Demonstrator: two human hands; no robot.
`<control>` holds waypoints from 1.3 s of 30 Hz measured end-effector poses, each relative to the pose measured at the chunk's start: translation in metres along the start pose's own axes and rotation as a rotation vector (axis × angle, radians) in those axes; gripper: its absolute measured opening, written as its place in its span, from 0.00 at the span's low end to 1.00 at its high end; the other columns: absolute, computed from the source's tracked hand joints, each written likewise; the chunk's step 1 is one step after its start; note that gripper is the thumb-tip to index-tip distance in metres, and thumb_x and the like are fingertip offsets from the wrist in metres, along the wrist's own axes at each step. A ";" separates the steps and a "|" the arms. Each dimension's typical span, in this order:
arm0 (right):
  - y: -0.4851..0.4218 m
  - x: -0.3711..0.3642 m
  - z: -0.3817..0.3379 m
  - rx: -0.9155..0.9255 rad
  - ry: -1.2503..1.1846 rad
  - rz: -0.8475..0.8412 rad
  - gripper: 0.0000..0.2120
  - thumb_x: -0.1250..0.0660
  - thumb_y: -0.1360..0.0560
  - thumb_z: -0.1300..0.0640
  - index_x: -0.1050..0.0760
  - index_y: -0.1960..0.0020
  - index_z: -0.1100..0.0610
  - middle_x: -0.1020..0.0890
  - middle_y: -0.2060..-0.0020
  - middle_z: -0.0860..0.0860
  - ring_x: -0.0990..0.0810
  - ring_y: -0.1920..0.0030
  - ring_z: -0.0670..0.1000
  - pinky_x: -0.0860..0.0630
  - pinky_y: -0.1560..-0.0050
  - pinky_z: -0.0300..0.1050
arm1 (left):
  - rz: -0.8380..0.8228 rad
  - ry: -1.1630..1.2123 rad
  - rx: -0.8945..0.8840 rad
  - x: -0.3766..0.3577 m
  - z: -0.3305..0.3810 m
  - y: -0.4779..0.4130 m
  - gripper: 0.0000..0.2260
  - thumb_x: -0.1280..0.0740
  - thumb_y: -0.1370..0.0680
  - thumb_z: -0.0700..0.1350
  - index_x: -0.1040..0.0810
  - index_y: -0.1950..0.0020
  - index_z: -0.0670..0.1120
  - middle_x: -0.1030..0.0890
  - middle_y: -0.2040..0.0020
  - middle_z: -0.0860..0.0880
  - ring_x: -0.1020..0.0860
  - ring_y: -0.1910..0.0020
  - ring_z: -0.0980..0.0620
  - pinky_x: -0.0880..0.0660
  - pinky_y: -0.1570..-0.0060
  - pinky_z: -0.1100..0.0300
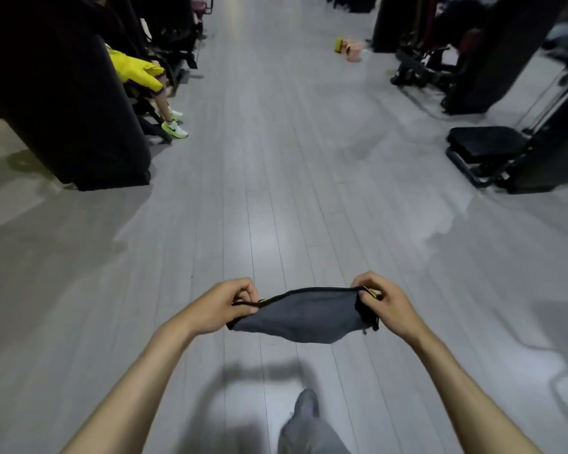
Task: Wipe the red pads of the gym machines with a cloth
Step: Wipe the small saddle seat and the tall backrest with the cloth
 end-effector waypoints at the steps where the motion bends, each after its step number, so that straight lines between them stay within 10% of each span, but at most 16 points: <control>1: -0.020 0.005 0.003 -0.007 -0.014 -0.025 0.14 0.38 0.20 0.68 0.21 0.51 0.51 0.17 0.56 0.50 0.20 0.64 0.48 0.28 0.74 0.43 | -0.018 -0.015 0.004 0.012 0.000 -0.023 0.07 0.27 0.23 0.37 0.22 0.54 0.46 0.18 0.61 0.49 0.23 0.62 0.56 0.26 0.60 0.61; 9: -0.210 0.054 0.011 -0.021 -0.007 -0.169 0.15 0.31 0.22 0.67 0.13 0.54 0.49 0.13 0.56 0.47 0.15 0.54 0.50 0.21 0.62 0.50 | -0.027 -0.285 0.043 0.118 0.015 -0.204 0.11 0.18 0.32 0.41 0.19 0.61 0.50 0.17 0.64 0.58 0.21 0.62 0.62 0.30 0.63 0.70; 13: -0.309 0.071 -0.004 -0.014 0.015 -0.189 0.14 0.28 0.23 0.64 0.12 0.53 0.45 0.12 0.57 0.47 0.18 0.59 0.63 0.33 0.76 0.43 | 0.124 -0.367 0.061 0.180 0.029 -0.279 0.12 0.16 0.35 0.44 0.19 0.64 0.51 0.18 0.66 0.56 0.23 0.66 0.60 0.31 0.68 0.69; 19: -0.462 0.082 -0.030 0.030 0.075 -0.180 0.09 0.26 0.23 0.61 0.13 0.51 0.46 0.14 0.59 0.42 0.23 0.69 0.53 0.36 0.80 0.41 | 0.361 -0.311 0.080 0.268 0.025 -0.382 0.13 0.18 0.32 0.42 0.21 0.67 0.51 0.18 0.66 0.54 0.21 0.65 0.53 0.25 0.64 0.57; 25: -0.633 0.089 -0.034 0.017 0.138 -0.155 0.10 0.24 0.25 0.60 0.13 0.51 0.44 0.13 0.57 0.41 0.14 0.59 0.50 0.18 0.63 0.59 | 0.249 -0.322 0.120 0.351 0.001 -0.520 0.12 0.17 0.33 0.41 0.19 0.68 0.49 0.16 0.64 0.54 0.20 0.65 0.57 0.26 0.65 0.68; 39: -0.965 0.229 -0.038 -0.138 -0.009 0.218 0.08 0.19 0.32 0.65 0.12 0.58 0.54 0.13 0.60 0.49 0.14 0.55 0.51 0.19 0.50 0.55 | 0.093 -0.292 -0.134 0.503 0.056 -0.893 0.10 0.17 0.36 0.35 0.15 0.67 0.47 0.16 0.63 0.54 0.18 0.62 0.53 0.23 0.60 0.62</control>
Point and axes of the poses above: each hand's wrist, its own y-axis away from the middle knuckle, its own x-axis out of the back of the hand, z = x × y, the point moved 3 cm from there along -y, towards the middle knuckle
